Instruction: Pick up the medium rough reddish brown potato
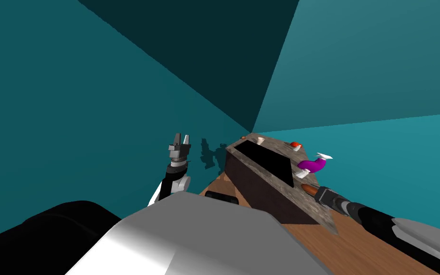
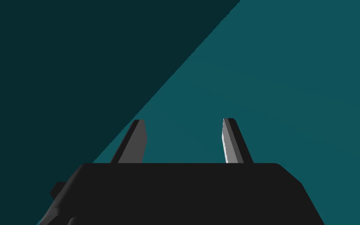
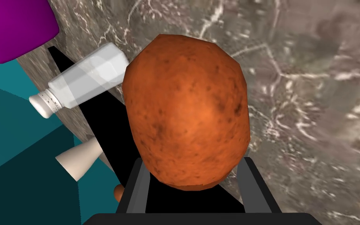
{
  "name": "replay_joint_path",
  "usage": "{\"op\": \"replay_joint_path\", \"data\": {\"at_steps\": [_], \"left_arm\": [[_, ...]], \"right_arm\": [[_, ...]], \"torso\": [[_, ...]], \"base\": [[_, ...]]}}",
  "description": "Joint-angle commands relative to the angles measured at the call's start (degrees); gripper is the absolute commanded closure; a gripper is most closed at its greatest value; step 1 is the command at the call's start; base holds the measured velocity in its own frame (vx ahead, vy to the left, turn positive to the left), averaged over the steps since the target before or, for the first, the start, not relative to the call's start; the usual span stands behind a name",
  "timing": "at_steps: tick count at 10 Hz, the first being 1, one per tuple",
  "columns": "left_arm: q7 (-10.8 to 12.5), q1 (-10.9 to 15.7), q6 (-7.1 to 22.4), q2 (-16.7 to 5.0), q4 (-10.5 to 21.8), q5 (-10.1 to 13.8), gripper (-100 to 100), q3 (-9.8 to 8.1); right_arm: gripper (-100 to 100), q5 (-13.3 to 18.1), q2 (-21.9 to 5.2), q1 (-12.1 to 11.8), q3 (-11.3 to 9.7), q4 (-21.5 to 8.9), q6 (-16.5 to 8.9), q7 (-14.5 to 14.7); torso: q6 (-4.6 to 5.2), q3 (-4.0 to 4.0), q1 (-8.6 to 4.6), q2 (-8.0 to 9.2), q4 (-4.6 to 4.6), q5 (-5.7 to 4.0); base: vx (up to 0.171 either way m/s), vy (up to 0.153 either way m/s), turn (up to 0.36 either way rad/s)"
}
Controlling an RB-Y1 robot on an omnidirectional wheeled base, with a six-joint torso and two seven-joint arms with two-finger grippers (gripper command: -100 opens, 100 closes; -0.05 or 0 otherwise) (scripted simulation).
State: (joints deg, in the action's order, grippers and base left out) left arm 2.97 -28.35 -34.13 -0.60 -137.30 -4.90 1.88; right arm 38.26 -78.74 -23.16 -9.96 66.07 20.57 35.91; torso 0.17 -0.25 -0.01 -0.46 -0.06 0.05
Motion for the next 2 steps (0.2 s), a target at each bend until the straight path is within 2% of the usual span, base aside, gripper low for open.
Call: {"op": "replay_joint_path", "data": {"at_steps": [1,2], "left_arm": [[0.00,0.00,0.00,0.00,0.00,0.00,0,0.00],[0.00,0.03,0.00,0.00,0.01,0.00,0,0.01]], "right_arm": [[100,0.00,0.00,0.00,0.00,0.00,0.00,0.00],[0,0.06,-0.04,0.05,-0.07,0.08,0.10,0.14]], "torso": [[0.00,0.00,0.00,0.00,0.00,0.00],[-0.17,0.10,-0.07,0.21,0.03,-0.04]], "base": [[0.076,0.022,-0.106],[0.011,0.005,0.015]]}}
